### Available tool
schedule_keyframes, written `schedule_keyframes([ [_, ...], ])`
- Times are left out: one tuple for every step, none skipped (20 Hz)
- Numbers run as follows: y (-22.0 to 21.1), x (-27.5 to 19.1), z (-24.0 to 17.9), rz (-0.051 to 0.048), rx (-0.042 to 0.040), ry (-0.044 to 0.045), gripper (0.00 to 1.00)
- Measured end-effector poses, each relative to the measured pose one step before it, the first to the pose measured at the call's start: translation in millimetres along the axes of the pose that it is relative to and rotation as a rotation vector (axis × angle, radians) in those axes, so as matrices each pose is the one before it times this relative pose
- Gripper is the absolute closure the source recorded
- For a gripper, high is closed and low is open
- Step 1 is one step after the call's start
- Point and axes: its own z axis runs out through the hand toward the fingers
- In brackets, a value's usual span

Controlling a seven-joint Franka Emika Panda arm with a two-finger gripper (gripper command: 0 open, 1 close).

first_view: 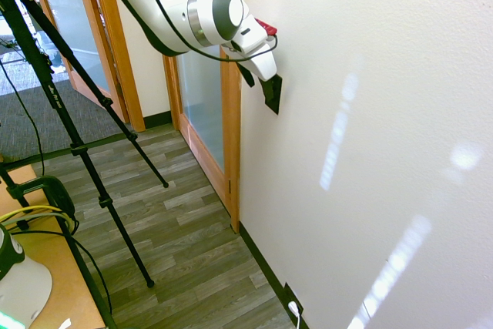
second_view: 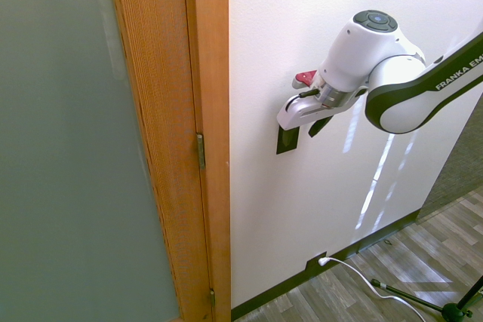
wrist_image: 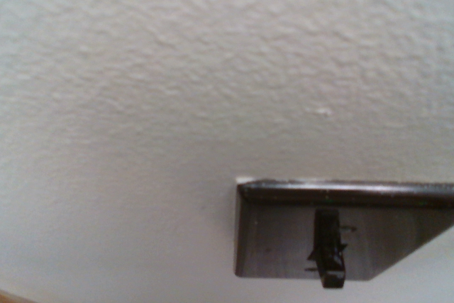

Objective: Turn off the light

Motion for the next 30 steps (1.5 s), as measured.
schedule_keyframes([
  [-1.57, 0.07, 0.80, 0.00079, 0.00689, 0.01205, 1.00],
  [-2.39, 0.04, -0.22, 0.00186, 0.00826, 0.01126, 1.00],
  [-1.80, -1.01, -0.73, 0.00236, 0.00499, 0.00577, 1.00],
  [-1.40, -1.63, -0.34, -0.00043, 0.00255, 0.00271, 1.00],
  [-1.22, -1.81, -0.12, 0.00238, 0.00189, 0.00127, 1.00],
  [-0.74, -1.39, 0.00, 0.00264, 0.00104, 0.00080, 1.00],
  [-0.27, -0.65, 0.29, 0.00247, 0.00036, 0.00145, 1.00],
  [0.22, 0.10, 0.20, 0.00250, 0.00123, 0.00225, 1.00],
  [0.35, 1.08, 0.01, 0.00375, 0.00377, 0.00219, 1.00],
  [0.68, 1.95, 0.11, 0.00242, 0.00451, 0.00276, 1.00],
  [0.99, 2.68, 0.27, 0.00306, 0.00347, 0.00283, 1.00],
  [0.85, 2.83, 0.18, 0.00399, 0.00386, 0.00173, 1.00],
  [0.89, 2.53, 0.26, 0.00364, 0.00168, 0.00192, 1.00],
  [0.96, 2.14, 0.44, 0.00285, -0.00119, 0.00215, 1.00],
  [0.38, 1.20, 0.25, 0.00161, -0.00062, 0.00130, 1.00],
  [-0.02, 0.44, 0.30, 0.00046, -0.00018, 0.00049, 1.00],
  [-0.41, 0.16, 0.82, 0.00002, -0.00012, 0.00015, 1.00],
  [-0.41, 0.05, 1.61, -0.00011, -0.00080, -0.00016, 1.00],
  [-0.35, 0.18, 2.63, 0.00008, -0.00172, -0.00025, 1.00],
  [0.68, -0.49, 3.29, -0.00029, -0.00405, -0.00156, 1.00],
  [1.21, -0.58, 3.33, -0.00007, -0.00377, -0.00211, 1.00],
  [0.88, -0.83, 2.89, -0.00008, -0.00020, -0.00309, 1.00],
  [0.31, -1.29, 2.14, 0.00009, 0.00440, -0.00447, 1.00],
  [0.42, -0.86, 1.63, 0.00054, 0.00504, -0.00392, 1.00],
  [0.02, -0.54, 0.58, 0.00077, 0.00397, -0.00233, 1.00],
  [-0.38, -0.37, -0.25, 0.00045, 0.00283, -0.00093, 1.00],
  [-0.09, -0.12, -0.07, 0.00124, 0.00036, -0.00013, 1.00],
  [-0.08, 0.06, -0.17, 0.00240, 0.00026, 0.00014, 1.00],
  [-0.08, -0.24, -0.03, 0.00174, -0.00020, 0.00003, 1.00],
  [-0.03, -0.27, -0.01, -0.00001, -0.00102, 0.00067, 1.00],
])
